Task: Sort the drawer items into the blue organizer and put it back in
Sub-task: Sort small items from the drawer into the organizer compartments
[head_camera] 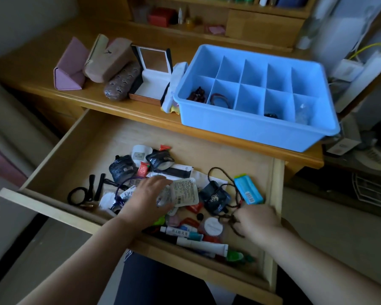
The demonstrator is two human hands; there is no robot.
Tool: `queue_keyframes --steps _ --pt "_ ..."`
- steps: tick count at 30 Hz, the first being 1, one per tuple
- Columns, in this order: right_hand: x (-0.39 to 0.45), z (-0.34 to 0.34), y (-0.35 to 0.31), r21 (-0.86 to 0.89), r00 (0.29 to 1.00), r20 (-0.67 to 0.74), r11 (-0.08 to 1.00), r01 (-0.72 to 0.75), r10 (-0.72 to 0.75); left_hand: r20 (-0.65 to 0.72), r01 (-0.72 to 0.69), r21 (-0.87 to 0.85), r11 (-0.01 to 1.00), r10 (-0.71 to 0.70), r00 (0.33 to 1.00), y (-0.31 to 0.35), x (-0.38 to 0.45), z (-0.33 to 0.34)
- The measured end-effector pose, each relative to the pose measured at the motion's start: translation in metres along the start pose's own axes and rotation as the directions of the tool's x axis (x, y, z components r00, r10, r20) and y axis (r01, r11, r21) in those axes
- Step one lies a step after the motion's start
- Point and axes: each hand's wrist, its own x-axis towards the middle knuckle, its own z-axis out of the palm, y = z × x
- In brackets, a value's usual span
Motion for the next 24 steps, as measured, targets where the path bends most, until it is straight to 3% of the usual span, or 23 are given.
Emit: queue_keyframes --steps 2,4,6,8,10,12,14,17,19,24 --pt "0.004 -0.002 0.003 0.213 0.975 0.003 0.952 -0.218 0.222 0.166 -0.044 0.043 0.998 0.036 0.985 0.006 0.001 0.008" --pt "-0.001 -0.009 0.006 0.126 0.995 -0.047 0.988 -0.084 0.09 0.206 -0.026 0.161 0.987 -0.008 0.979 0.011 0.006 0.017" --pt "-0.004 -0.011 0.004 0.169 0.984 -0.163 0.985 -0.04 0.068 0.173 -0.01 0.27 0.963 -0.038 0.984 0.02 0.015 0.023" --pt "-0.009 -0.015 -0.001 0.383 0.949 -0.312 0.92 0.079 0.048 0.161 -0.017 0.341 0.94 -0.041 0.986 0.031 0.024 0.028" --pt "-0.005 -0.013 -0.008 0.468 0.909 -0.415 0.866 0.175 0.04 0.193 -0.029 0.29 0.957 -0.029 0.981 0.043 0.03 0.033" --pt "0.001 -0.013 -0.014 0.541 0.887 -0.457 0.814 0.212 0.072 0.248 -0.071 0.109 0.991 0.042 0.968 0.054 0.031 0.038" --pt "0.01 -0.012 -0.014 0.611 0.896 -0.434 0.76 0.22 0.089 0.284 -0.105 -0.073 0.992 0.121 0.951 0.058 0.028 0.041" --pt "0.018 -0.008 -0.014 0.592 0.937 -0.344 0.79 0.16 0.068 0.128 0.081 -0.178 0.981 -0.059 0.99 0.042 0.026 0.028" --pt "0.023 -0.007 -0.015 0.569 0.942 -0.316 0.816 0.097 0.108 0.046 0.157 -0.084 0.984 -0.153 0.987 0.027 0.026 0.017" --pt "0.045 -0.02 -0.024 0.498 0.965 -0.245 0.866 0.039 0.097 0.205 0.173 0.093 0.981 -0.189 0.96 0.047 0.023 0.022"
